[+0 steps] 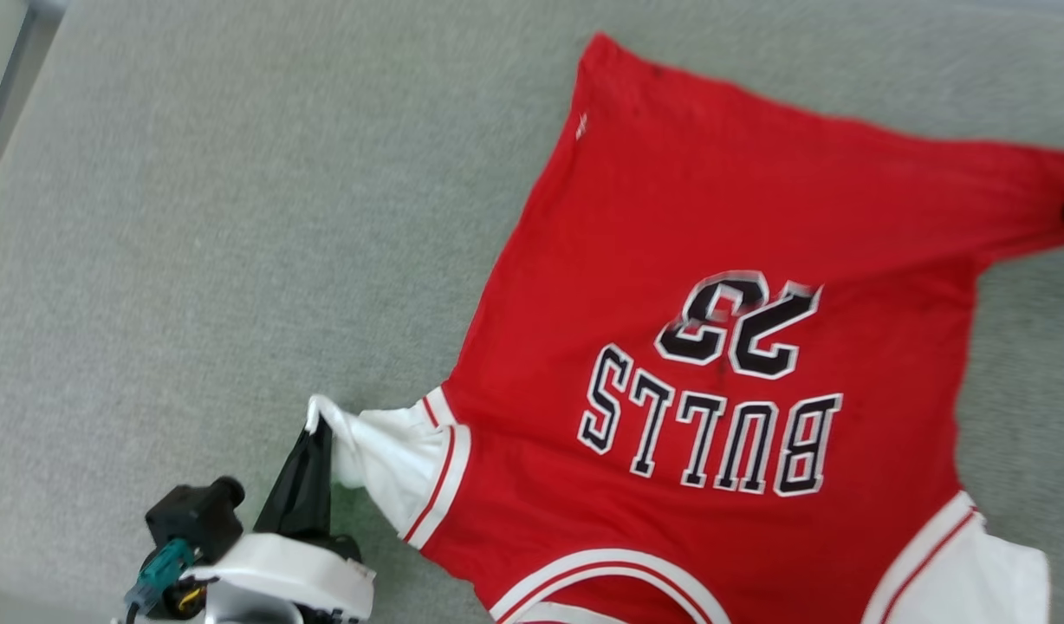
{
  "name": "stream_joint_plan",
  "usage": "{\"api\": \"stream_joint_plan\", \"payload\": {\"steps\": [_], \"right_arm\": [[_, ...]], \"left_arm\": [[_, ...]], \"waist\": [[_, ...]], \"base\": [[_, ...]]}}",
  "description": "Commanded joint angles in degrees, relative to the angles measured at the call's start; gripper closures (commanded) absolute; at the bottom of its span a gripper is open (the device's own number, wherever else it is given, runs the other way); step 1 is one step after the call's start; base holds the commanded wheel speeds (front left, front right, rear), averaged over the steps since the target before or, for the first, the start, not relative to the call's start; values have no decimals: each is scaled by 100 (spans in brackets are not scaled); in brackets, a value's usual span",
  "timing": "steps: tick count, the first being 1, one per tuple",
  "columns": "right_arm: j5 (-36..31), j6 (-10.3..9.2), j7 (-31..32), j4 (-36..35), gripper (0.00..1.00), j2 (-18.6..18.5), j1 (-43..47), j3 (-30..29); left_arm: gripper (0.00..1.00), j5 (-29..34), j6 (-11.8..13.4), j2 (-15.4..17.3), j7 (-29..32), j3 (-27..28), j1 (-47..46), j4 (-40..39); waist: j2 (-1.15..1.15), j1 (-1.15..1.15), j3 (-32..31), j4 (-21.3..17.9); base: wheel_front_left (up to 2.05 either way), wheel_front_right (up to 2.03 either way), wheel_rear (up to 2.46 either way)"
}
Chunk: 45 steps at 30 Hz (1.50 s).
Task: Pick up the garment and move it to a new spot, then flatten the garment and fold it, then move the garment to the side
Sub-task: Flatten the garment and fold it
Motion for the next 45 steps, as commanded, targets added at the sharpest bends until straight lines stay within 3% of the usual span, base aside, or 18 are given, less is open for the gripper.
{"api": "stream_joint_plan", "payload": {"steps": [1,12,20,32,42,43,44,45], "right_arm": [[119,-6,-71,-88,100,-83,189,32],[1032,-7,-765,-1150,100,-989,2142,-32],[1365,-6,-1026,-1725,100,-1319,3813,-513],[1184,-6,-1033,-2053,100,-829,5632,-1161],[542,-7,-1521,-1652,100,1,6031,-1310],[484,-8,-1600,-1606,58,63,5993,-1362],[484,-8,-1600,-1606,58,63,5993,-1362],[455,-8,-1677,-1584,0,112,5955,-1414]], "left_arm": [[100,-19,40,62,30,34,116,-31],[100,-149,219,249,175,173,675,-243],[100,-205,306,325,218,242,935,-357],[100,-193,326,404,240,203,924,-367],[100,-174,331,401,215,156,784,-310],[100,-177,333,404,210,155,791,-303],[100,-177,333,404,210,155,791,-303],[100,-180,332,407,206,155,794,-296]], "waist": [[0,0,-318,-263],[0,0,-1006,-684],[0,0,-1213,-890],[0,0,-1155,-915],[0,0,-1059,-891],[0,0,-1069,-901],[0,0,-1069,-901],[0,0,-1081,-910]], "base": [[0,0,0],[0,0,0],[0,0,0],[0,0,0],[0,0,0],[0,0,0],[0,0,0],[0,0,0]]}}
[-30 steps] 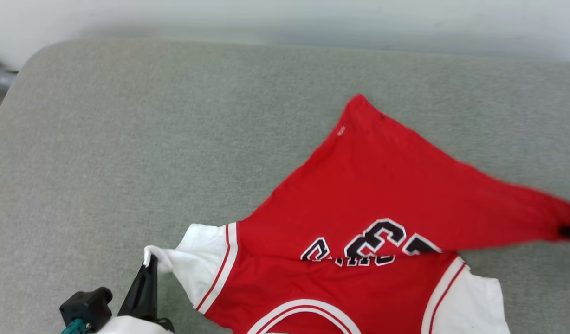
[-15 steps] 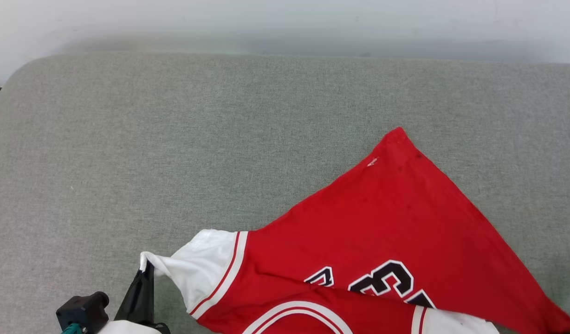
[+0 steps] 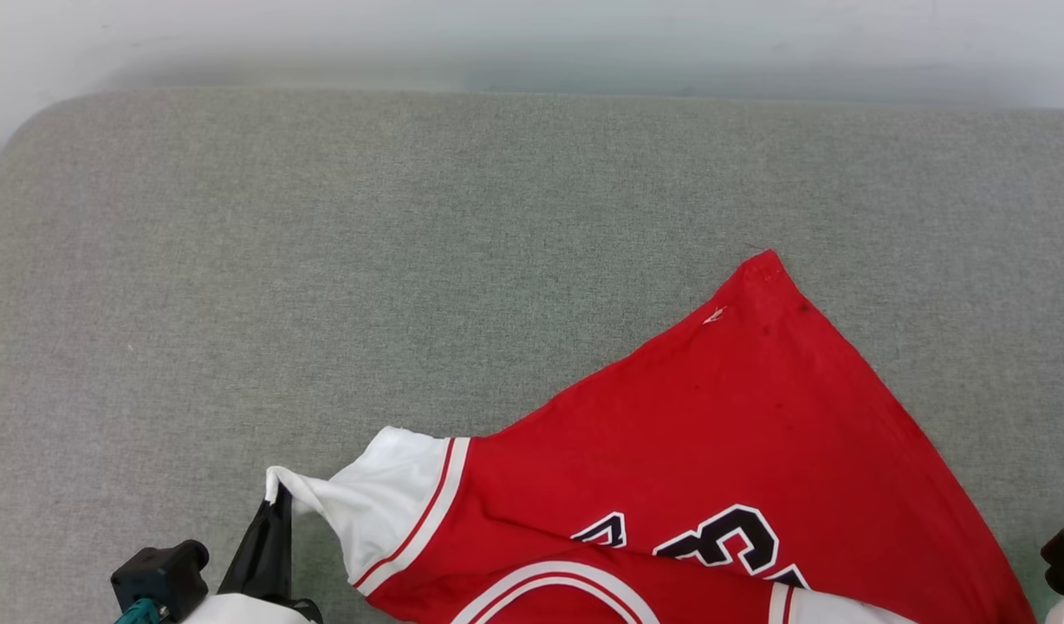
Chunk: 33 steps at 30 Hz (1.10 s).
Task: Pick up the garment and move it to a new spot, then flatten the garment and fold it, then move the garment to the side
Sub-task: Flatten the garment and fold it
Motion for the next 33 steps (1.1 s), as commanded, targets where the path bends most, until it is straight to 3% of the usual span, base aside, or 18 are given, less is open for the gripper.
{"api": "stream_joint_plan", "payload": {"steps": [1,12,18,24,33], "right_arm": [[-11,-14,-111,52,0,154,-58,-6],[-146,-10,-530,-909,0,319,-779,-1106],[-327,-10,-338,-1509,0,470,-1664,-1338],[-527,-11,239,-1555,0,460,-2849,-956],[-528,-11,1373,-920,0,150,-4468,350]], "left_arm": [[100,4,19,34,-33,7,-30,13],[100,8,62,63,-22,-25,43,-53],[100,45,45,49,11,-99,-87,-96],[100,108,5,16,28,-223,-294,-90],[100,176,-75,-128,-35,-429,-619,-30]], "waist": [[0,1,-16,-9],[0,1,-122,-68],[0,1,-45,-2],[0,1,123,158],[0,1,452,534]], "base": [[0,0,0],[0,0,0],[0,0,0],[0,0,0],[0,0,0]]}}
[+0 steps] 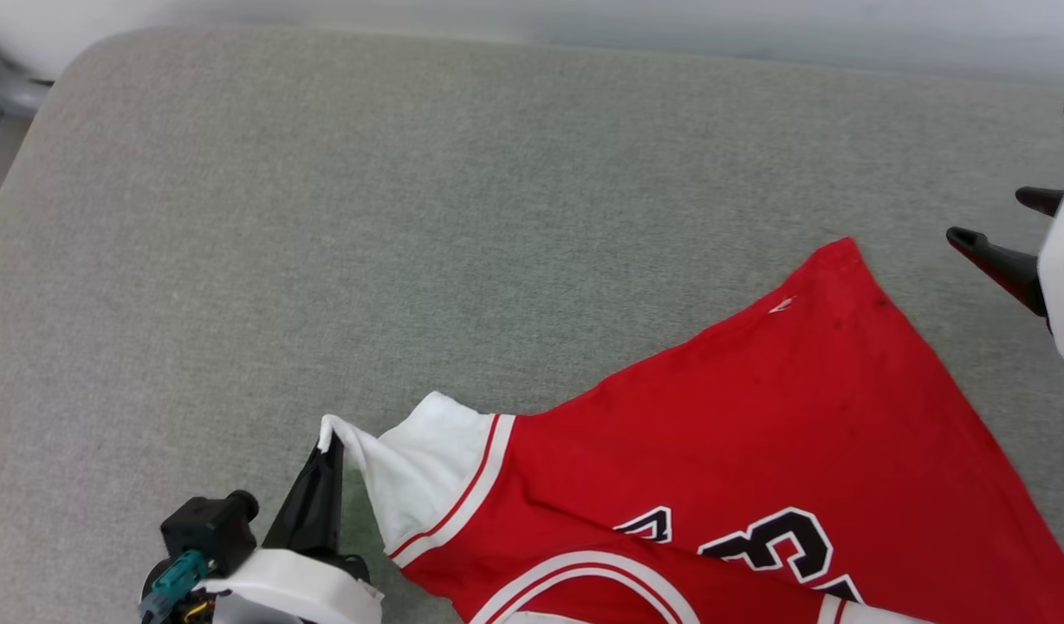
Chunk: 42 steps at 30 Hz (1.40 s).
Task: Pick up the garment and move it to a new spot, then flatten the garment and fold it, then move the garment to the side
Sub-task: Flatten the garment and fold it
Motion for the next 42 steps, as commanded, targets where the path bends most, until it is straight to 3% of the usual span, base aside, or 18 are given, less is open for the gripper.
{"api": "stream_joint_plan", "payload": {"steps": [1,10,29,30,31,42], "right_arm": [[-13,-6,75,69,0,-31,-169,120],[-27,-6,667,1000,0,-195,-1012,1371],[268,-5,171,2564,0,-73,-1072,3020],[295,-5,90,2598,87,-64,-1089,3051],[318,-5,19,2645,100,-38,-1106,3078],[464,-6,-1270,2780,100,158,-1463,3163]], "left_arm": [[100,31,-17,-32,-41,-23,-98,10],[100,137,-92,-194,-113,-214,-419,37],[100,221,-192,-424,-244,-376,-839,240],[100,218,-190,-428,-244,-375,-845,257],[100,212,-186,-427,-249,-369,-842,276],[100,160,-114,-268,-251,-254,-645,346]], "waist": [[0,0,109,113],[0,0,494,441],[0,0,985,728],[0,0,978,721],[0,0,955,709],[0,0,373,392]], "base": [[0,0,0],[0,0,0],[0,0,0],[0,0,0],[0,0,0],[0,0,0]]}}
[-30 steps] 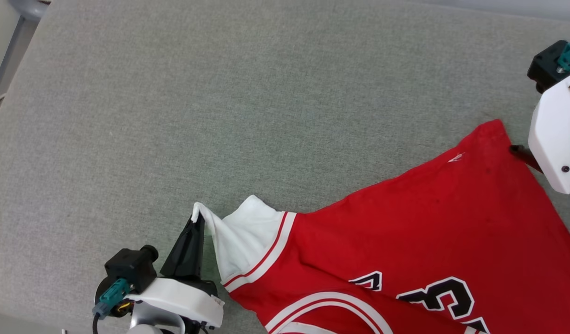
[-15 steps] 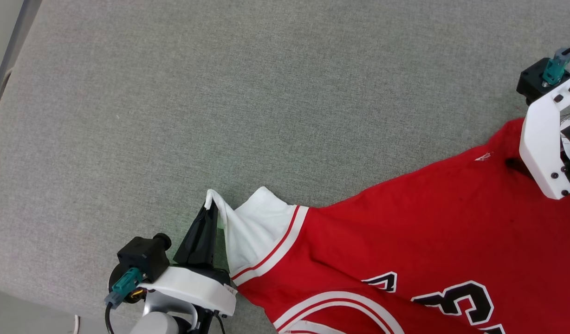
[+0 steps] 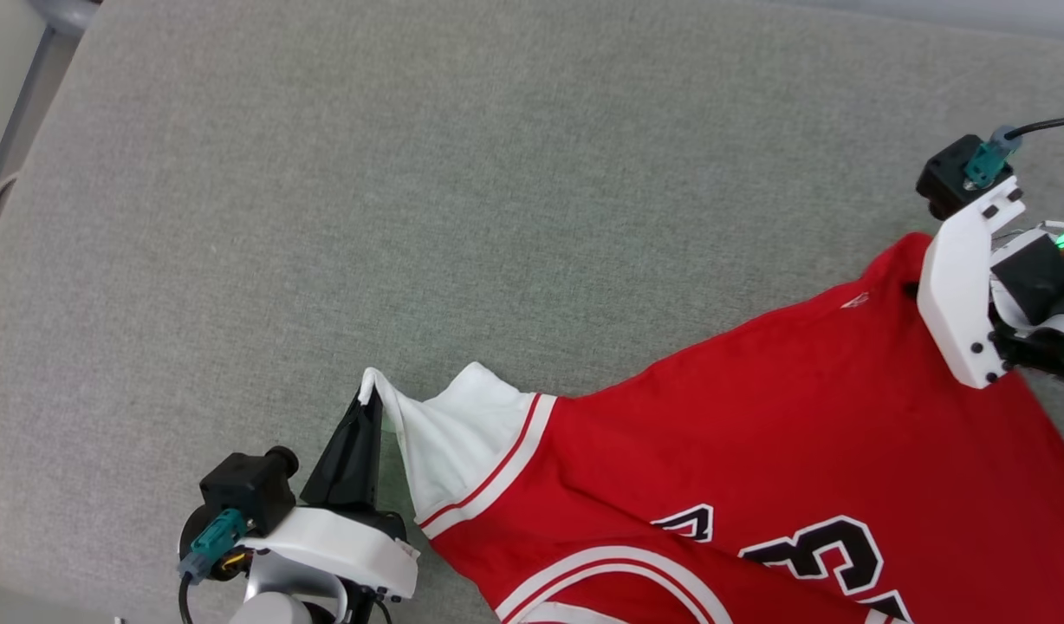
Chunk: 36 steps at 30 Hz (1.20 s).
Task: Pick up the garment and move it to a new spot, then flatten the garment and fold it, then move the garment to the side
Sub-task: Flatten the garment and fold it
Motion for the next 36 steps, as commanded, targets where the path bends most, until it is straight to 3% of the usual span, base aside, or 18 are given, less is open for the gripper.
{"api": "stream_joint_plan", "payload": {"steps": [1,13,20,27,36], "right_arm": [[29,-4,-54,7,100,57,18,27],[422,-5,-1474,-323,100,-58,294,-154],[555,-5,-2120,-659,100,-195,430,-760],[419,-5,-2344,-1056,100,-170,503,-1504],[43,-5,-2181,-1663,100,77,496,-2451]], "left_arm": [[100,-23,25,20,-11,24,40,-17],[100,-55,189,456,182,271,391,-629],[100,61,209,839,394,454,38,-1312],[100,97,171,1117,742,635,-801,-1899],[100,91,-60,1312,1242,635,-2253,-2029]], "waist": [[0,0,-148,-106],[0,0,-944,-584],[0,0,-1277,-815],[0,0,-1459,-959],[0,0,-1404,-1091]], "base": [[0,0,0],[0,0,0],[0,0,0],[0,0,0],[0,0,0]]}}
